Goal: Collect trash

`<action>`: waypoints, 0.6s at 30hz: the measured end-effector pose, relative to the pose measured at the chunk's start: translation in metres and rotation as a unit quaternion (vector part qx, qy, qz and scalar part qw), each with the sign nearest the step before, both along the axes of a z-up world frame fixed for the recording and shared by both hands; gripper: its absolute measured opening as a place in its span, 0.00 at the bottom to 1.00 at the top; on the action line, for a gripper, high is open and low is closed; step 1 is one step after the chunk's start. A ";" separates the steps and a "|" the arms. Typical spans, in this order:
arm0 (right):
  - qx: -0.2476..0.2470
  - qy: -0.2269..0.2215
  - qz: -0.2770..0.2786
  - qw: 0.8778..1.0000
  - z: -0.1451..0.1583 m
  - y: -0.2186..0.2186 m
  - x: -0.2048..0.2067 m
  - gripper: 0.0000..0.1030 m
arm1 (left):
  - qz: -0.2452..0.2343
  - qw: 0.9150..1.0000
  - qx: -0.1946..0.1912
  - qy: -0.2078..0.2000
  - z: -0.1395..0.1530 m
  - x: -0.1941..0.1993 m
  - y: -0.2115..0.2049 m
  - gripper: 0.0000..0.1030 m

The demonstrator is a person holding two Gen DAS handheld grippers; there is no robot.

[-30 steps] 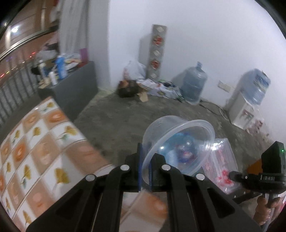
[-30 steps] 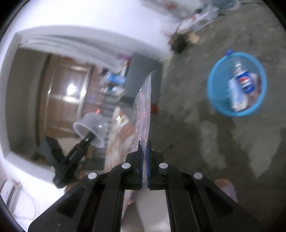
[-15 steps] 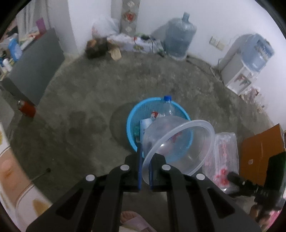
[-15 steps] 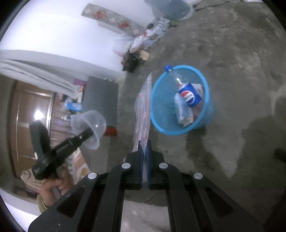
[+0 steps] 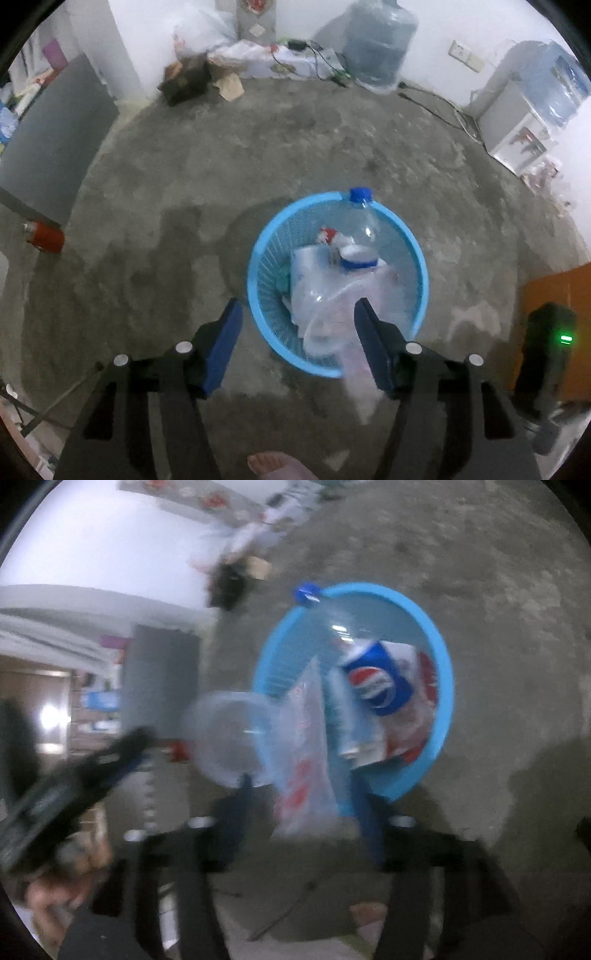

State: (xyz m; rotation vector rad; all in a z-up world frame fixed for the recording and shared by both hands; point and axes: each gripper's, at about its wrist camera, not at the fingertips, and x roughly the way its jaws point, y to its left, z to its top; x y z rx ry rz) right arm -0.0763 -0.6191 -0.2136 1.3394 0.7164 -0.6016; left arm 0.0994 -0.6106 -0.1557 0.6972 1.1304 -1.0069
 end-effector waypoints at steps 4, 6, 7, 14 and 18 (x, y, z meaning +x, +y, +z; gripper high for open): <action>0.018 0.015 -0.026 0.999 -0.010 0.002 -0.019 0.54 | -0.010 1.000 -0.017 0.003 0.015 -0.006 0.013 0.62; 0.005 0.016 -0.033 0.999 -0.003 0.007 -0.030 0.55 | -0.022 0.999 -0.030 -0.012 0.030 -0.009 0.022 0.63; -0.005 0.016 -0.037 0.999 0.003 0.011 -0.037 0.56 | -0.024 0.999 -0.038 -0.014 0.037 -0.012 0.025 0.63; -0.078 0.021 -0.038 0.996 0.051 0.034 -0.050 0.57 | -0.038 0.993 -0.112 -0.016 0.112 -0.027 0.090 0.67; -0.169 0.015 0.002 0.986 0.108 0.061 -0.033 0.65 | -0.034 0.985 -0.168 -0.025 0.162 -0.034 0.149 0.75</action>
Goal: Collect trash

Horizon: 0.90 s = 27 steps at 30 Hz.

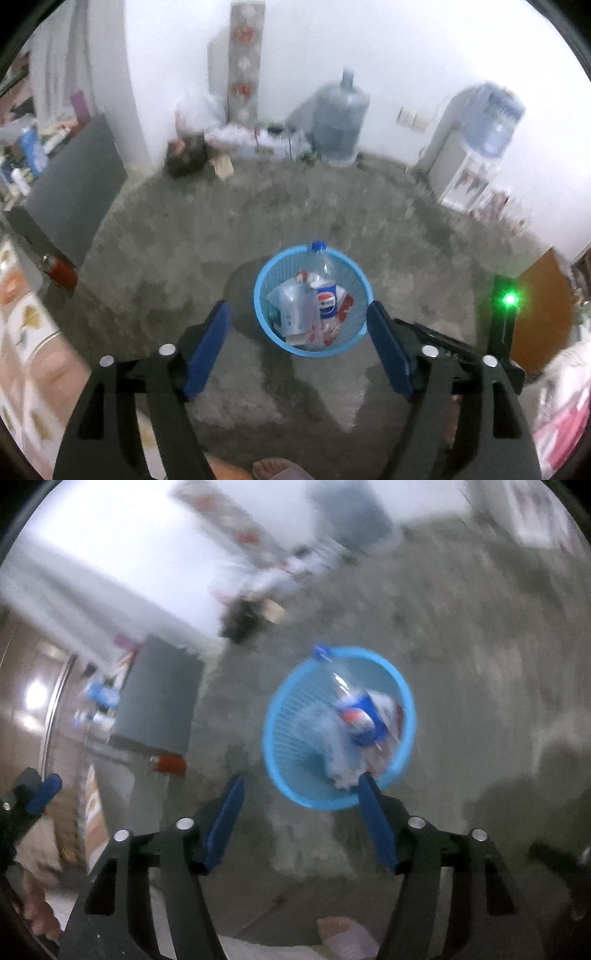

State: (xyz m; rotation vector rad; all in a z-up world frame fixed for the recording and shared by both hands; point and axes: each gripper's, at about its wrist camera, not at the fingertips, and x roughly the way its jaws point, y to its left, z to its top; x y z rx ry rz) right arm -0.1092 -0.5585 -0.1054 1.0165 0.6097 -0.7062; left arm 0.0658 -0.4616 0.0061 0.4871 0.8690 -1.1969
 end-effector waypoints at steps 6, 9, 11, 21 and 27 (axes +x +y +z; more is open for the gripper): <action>-0.166 -0.003 0.090 0.982 0.092 0.074 0.028 0.87 | 0.094 0.990 -0.105 -0.008 0.068 0.008 0.139 0.93; -0.242 -0.014 0.130 0.962 0.129 0.119 0.038 0.92 | 0.177 0.974 -0.142 -0.023 0.087 0.010 0.212 0.94; -0.285 -0.024 0.151 0.946 0.149 0.149 0.043 0.92 | 0.231 0.961 -0.145 -0.036 0.094 0.010 0.258 0.95; -0.357 -0.073 0.280 0.888 0.179 0.265 0.065 0.92 | 0.479 0.861 -0.083 -0.149 0.089 -0.022 0.434 0.95; -0.385 -0.012 0.343 0.857 0.164 0.331 0.081 0.92 | 0.536 0.827 -0.040 -0.166 0.060 -0.040 0.479 0.95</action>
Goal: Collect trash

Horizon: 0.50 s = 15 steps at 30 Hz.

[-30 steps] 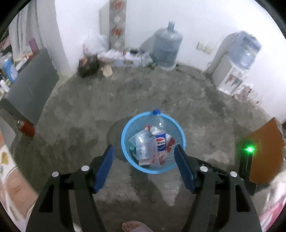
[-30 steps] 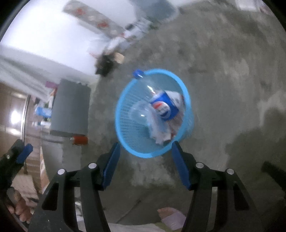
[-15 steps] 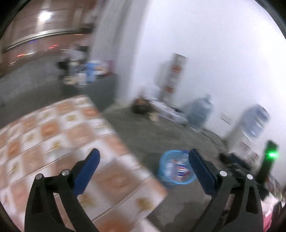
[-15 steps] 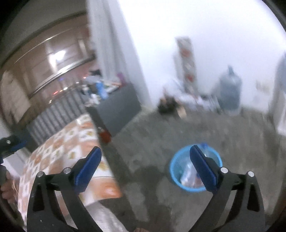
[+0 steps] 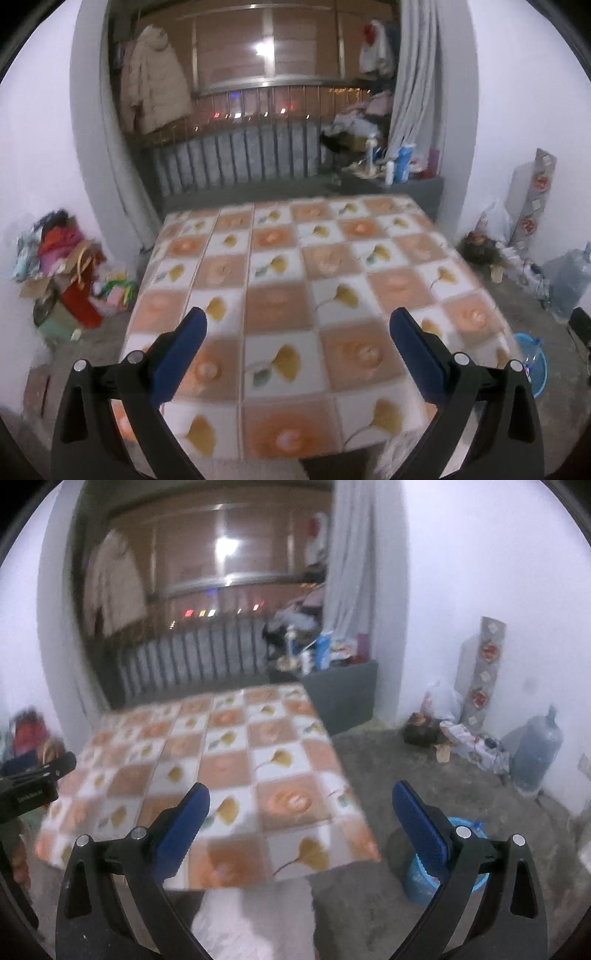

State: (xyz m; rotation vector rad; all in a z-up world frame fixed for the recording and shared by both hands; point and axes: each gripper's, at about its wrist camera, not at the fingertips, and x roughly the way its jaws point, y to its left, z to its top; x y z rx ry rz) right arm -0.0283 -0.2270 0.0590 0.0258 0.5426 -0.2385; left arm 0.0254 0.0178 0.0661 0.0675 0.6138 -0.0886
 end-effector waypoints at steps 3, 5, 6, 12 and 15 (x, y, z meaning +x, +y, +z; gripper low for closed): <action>-0.010 0.045 0.012 0.999 -0.012 0.022 0.008 0.92 | 0.010 0.999 -0.015 0.031 -0.015 -0.005 0.008 0.95; -0.013 0.083 0.016 0.996 -0.024 0.034 0.011 0.92 | 0.018 0.998 -0.035 0.053 -0.027 -0.010 0.008 0.95; -0.013 0.096 0.016 0.995 -0.029 0.038 0.011 0.92 | 0.018 0.997 -0.043 0.066 -0.033 -0.012 0.008 0.95; -0.005 0.172 -0.014 0.985 -0.063 0.040 0.017 0.92 | -0.006 0.989 -0.012 0.146 -0.067 -0.021 -0.012 0.95; -0.007 0.181 -0.039 0.983 -0.068 0.033 0.014 0.92 | -0.013 0.990 0.008 0.143 -0.069 -0.022 -0.019 0.95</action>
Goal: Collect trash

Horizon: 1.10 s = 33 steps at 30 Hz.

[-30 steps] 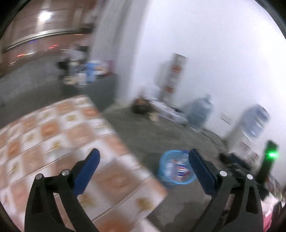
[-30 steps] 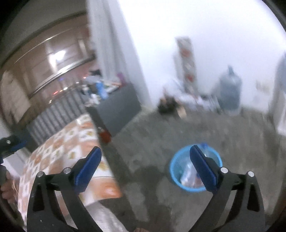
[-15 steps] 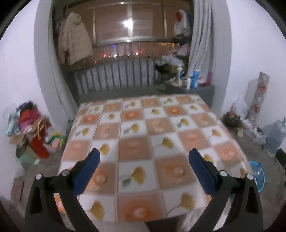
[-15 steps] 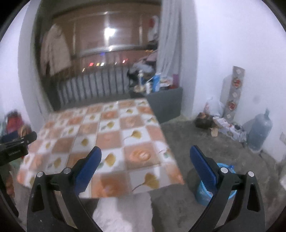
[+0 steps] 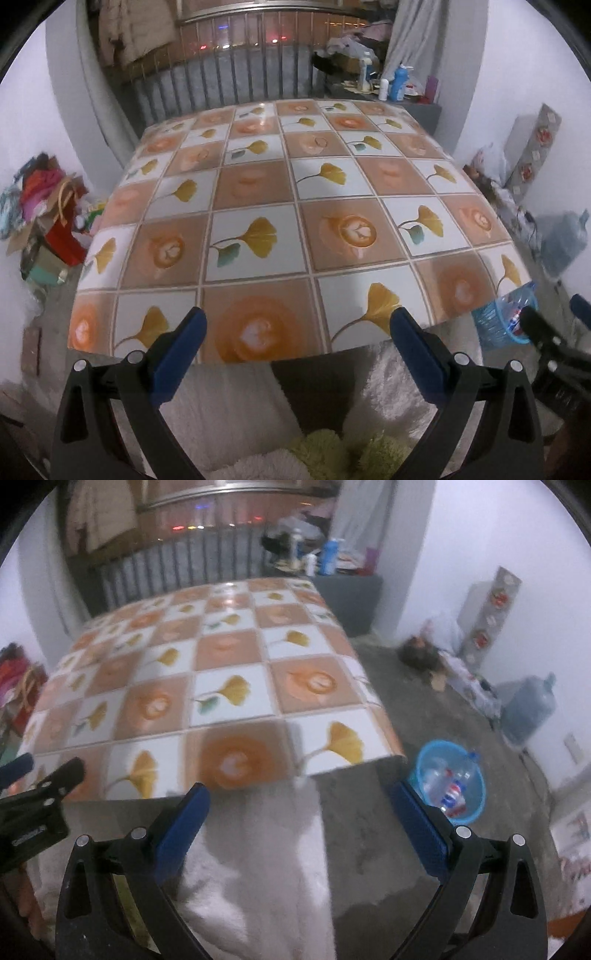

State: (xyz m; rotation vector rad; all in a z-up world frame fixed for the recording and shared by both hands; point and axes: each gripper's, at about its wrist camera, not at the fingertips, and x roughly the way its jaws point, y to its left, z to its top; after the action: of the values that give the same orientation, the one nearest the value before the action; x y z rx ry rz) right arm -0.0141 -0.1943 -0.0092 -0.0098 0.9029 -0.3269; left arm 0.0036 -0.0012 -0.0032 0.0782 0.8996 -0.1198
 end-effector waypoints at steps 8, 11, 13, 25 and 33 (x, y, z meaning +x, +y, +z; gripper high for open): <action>-0.014 0.001 -0.045 0.999 -0.002 -0.023 -0.008 0.92 | 0.002 1.000 0.007 -0.003 0.003 0.002 -0.006 0.95; -0.019 0.002 -0.052 0.998 -0.002 -0.028 -0.011 0.92 | 0.006 1.000 0.012 -0.002 0.004 0.003 -0.007 0.95; -0.021 0.003 -0.056 0.998 -0.003 -0.030 -0.012 0.92 | 0.006 1.000 0.014 -0.004 0.005 0.003 -0.008 0.95; -0.023 0.000 -0.062 0.998 -0.003 -0.034 -0.017 0.92 | -0.005 1.000 0.030 -0.004 0.004 0.000 -0.015 0.95; -0.024 0.002 -0.058 0.998 -0.003 -0.034 -0.018 0.92 | -0.002 1.000 0.031 -0.004 0.004 0.000 -0.015 0.95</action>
State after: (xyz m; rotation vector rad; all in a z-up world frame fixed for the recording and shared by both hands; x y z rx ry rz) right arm -0.0318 -0.2288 -0.0124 -0.0025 0.9007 -0.4567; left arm 0.0032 -0.0160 0.0009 0.1382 0.8954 -0.0944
